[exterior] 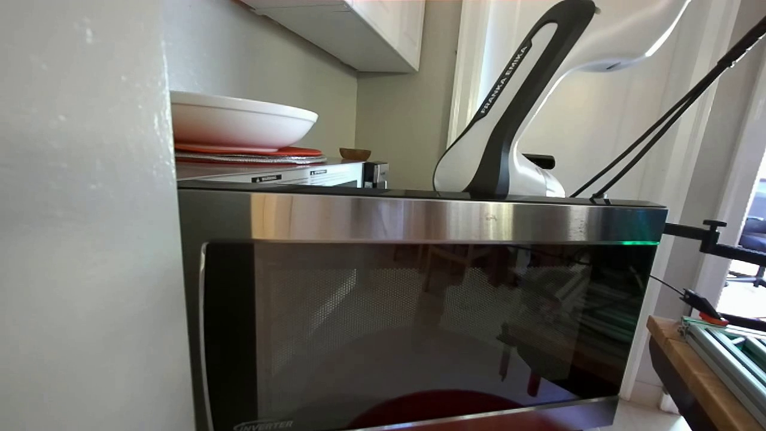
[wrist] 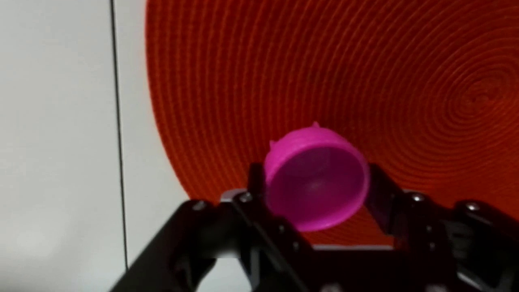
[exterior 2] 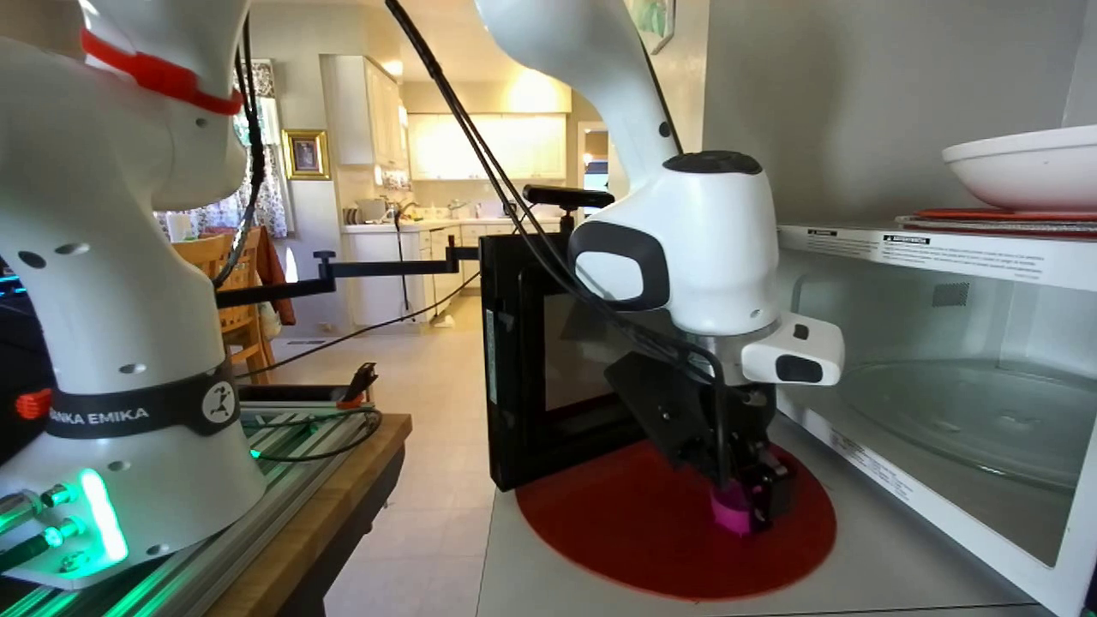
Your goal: Put the pink bowl on top of the microwave, then close the door of the microwave
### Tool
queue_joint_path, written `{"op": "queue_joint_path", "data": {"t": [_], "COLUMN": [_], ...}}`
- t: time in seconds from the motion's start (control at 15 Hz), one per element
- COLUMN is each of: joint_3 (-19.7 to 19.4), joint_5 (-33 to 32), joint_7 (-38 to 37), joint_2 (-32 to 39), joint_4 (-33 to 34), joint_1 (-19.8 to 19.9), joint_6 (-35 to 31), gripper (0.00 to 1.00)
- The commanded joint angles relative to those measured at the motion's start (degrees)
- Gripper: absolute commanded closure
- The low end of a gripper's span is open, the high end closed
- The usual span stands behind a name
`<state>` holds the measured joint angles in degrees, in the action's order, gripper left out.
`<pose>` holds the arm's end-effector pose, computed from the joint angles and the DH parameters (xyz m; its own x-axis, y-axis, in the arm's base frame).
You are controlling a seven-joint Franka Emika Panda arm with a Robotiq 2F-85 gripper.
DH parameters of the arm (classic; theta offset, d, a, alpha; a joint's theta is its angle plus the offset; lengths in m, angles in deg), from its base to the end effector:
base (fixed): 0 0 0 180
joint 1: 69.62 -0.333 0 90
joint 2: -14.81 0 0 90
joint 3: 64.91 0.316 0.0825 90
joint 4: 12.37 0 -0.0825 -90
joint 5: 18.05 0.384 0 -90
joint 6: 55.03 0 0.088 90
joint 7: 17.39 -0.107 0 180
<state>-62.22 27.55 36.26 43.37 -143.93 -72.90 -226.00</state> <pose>0.5205 0.0054 0.1415 0.9394 0.2332 0.2511 0.2638 -0.9598 -0.0956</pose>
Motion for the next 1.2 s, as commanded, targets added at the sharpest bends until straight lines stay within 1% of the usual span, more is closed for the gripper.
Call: {"op": "queue_joint_path", "data": {"t": [0.0, 0.33, 0.47, 0.6, 0.73, 0.87, 1.13], "joint_3": [0.65, -2.39, -4.86, -6.65, -8.06, -9.38, -11.57], "joint_5": [0.85, 0.09, -0.84, -1.4, -2.18, -3.96, -8.41], "joint_7": [0.83, -0.96, -2.08, -2.0, -1.6, -1.64, -1.75], "joint_2": [-0.13, -4.57, -6.5, -9.62, -13.61, -18.33, -26.14], "joint_4": [0.55, -1.7, -2.99, -4.63, -5.93, -6.43, -4.48], "joint_1": [1.24, 1.46, 0.94, 0.96, 1.07, 1.29, 1.89], "joint_6": [-0.62, 0.59, 1.74, 4.23, 7.4, 12.39, 21.49], "gripper": [0.63, 0.64, 0.64, 0.64, 0.64, 0.64, 0.64]}}
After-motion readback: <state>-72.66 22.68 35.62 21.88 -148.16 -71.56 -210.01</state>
